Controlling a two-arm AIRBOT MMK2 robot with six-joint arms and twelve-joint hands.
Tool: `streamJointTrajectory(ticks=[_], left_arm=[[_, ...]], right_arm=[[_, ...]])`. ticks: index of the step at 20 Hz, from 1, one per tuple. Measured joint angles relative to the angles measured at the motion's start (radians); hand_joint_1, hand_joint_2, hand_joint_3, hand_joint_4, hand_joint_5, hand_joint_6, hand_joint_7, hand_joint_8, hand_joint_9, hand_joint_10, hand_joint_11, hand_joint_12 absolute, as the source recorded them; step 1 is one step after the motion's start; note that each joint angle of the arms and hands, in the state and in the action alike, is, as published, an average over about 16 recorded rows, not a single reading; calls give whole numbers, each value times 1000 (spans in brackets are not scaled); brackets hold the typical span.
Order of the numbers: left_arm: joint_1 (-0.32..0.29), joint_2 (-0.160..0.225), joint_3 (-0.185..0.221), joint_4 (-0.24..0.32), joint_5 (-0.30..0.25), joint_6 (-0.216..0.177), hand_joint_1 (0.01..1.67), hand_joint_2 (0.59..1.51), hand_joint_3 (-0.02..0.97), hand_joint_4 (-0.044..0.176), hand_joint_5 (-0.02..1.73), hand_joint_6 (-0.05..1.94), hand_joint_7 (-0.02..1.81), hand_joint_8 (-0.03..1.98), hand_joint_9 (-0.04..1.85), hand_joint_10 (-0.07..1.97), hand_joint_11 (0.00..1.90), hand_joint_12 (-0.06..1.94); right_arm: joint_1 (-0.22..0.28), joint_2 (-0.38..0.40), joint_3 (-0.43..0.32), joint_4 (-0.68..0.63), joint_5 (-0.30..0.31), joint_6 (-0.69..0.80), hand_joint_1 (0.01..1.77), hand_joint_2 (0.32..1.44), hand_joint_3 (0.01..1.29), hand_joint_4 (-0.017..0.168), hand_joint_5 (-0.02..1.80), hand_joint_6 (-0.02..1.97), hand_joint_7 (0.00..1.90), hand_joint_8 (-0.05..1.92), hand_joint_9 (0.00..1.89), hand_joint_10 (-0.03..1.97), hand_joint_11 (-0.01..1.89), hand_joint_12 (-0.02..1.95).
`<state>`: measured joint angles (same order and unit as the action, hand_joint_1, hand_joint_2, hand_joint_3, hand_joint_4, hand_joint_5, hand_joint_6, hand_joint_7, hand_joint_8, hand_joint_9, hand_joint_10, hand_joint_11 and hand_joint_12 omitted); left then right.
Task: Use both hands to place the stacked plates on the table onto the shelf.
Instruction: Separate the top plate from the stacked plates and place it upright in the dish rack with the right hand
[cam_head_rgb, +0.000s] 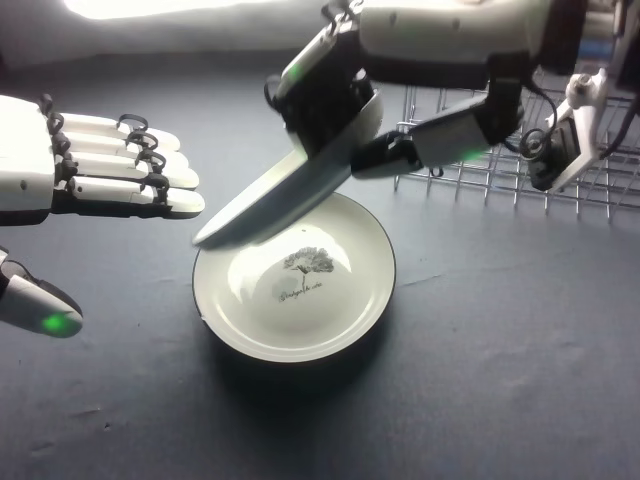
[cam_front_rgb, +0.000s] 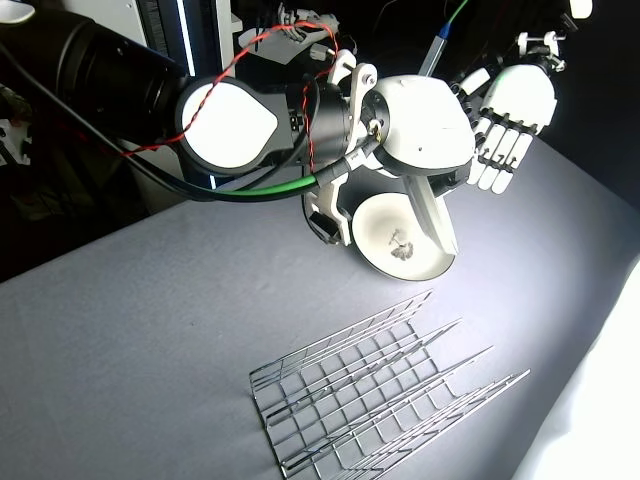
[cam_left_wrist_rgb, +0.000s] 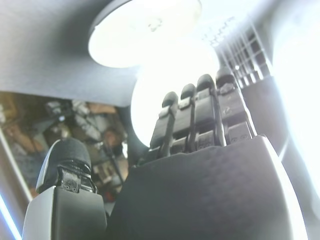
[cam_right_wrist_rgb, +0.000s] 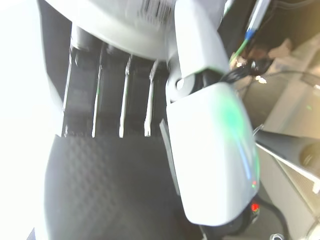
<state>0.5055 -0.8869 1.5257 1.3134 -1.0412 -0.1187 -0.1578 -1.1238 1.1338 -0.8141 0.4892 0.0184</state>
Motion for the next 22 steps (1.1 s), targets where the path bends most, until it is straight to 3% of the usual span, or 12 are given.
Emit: streamJointTrajectory(ticks=[5, 12, 17, 22], left_arm=[[8, 6, 4, -9, 24, 32, 15, 1150, 18, 2, 21, 2, 15, -10, 22, 7, 16, 9], [14, 11, 12, 8, 94, 110, 15, 1151, 19, 2, 22, 1, 14, -10, 22, 7, 15, 9], [24, 18, 6, 36, 142, 164, 15, 1152, 19, 3, 22, 1, 15, -10, 19, 7, 15, 9], [39, 26, 3, 55, 166, 186, 15, 1150, 19, 3, 22, 1, 17, -10, 17, 7, 15, 9]], right_arm=[[18, 5, -8, 119, -67, 34, 1352, 1060, 11, -9, 787, 1115, 948, 991, 939, 1158, 856, 1222], [31, 6, -11, 322, -158, 79, 1352, 1060, 11, -9, 786, 1106, 960, 990, 960, 1146, 879, 1229], [36, 6, -12, 461, -200, 98, 1353, 1060, 11, -9, 786, 1099, 963, 988, 974, 1140, 897, 1242], [40, 5, -12, 572, -226, 106, 1355, 1060, 11, -10, 786, 1096, 961, 995, 974, 1149, 904, 1255]])
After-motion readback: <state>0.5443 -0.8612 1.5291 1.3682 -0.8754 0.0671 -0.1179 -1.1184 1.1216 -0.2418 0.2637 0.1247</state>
